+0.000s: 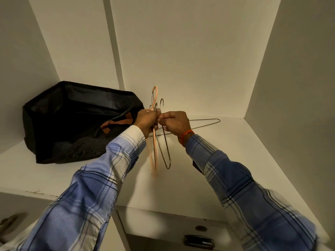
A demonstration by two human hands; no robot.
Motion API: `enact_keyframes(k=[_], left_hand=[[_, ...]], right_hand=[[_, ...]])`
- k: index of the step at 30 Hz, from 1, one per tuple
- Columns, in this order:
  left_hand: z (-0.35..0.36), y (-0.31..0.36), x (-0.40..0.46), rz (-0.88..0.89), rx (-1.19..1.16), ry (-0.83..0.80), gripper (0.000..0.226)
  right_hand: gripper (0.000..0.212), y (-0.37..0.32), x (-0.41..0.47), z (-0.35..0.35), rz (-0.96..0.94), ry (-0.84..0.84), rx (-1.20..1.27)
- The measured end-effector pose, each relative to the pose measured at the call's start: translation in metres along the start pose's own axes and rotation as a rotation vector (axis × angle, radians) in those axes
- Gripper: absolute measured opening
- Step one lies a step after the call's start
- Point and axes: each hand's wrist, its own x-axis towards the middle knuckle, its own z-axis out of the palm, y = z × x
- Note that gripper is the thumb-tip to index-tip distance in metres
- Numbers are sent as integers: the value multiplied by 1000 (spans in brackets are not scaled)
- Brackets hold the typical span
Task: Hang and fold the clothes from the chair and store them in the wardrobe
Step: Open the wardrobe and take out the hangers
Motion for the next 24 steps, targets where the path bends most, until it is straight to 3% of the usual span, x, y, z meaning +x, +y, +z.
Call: enact_keyframes(k=[2, 6, 8, 11, 13, 15, 18, 21, 24], left_hand=[[-1, 2, 0, -5, 10, 15, 17], [-7, 6, 3, -68, -65, 2, 21], [-10, 6, 6, -81, -31, 12, 22], [-15, 4, 10, -87, -73, 41, 24], [-17, 3, 9, -102, -130, 37, 27], [-19, 4, 6, -111, -173, 36, 27], [-23, 3, 8, -115, -172, 49, 24], [-27, 3, 9, -115, -169, 50, 23], [-27, 2, 10, -122, -186, 34, 23]], right_hand=[[19, 0, -1, 2, -47, 10, 24], [46, -3, -2, 2, 30, -105, 196], [39, -2, 1, 1, 34, -126, 184], [16, 9, 9, 2, 89, 1, 162], [12, 30, 22, 0, 76, 47, -194], [30, 50, 31, 2, 35, -106, -727], [56, 67, 32, 16, 14, -348, -1149], [55, 74, 33, 28, -15, -393, -1310], [51, 70, 27, 24, -49, -292, -1202]])
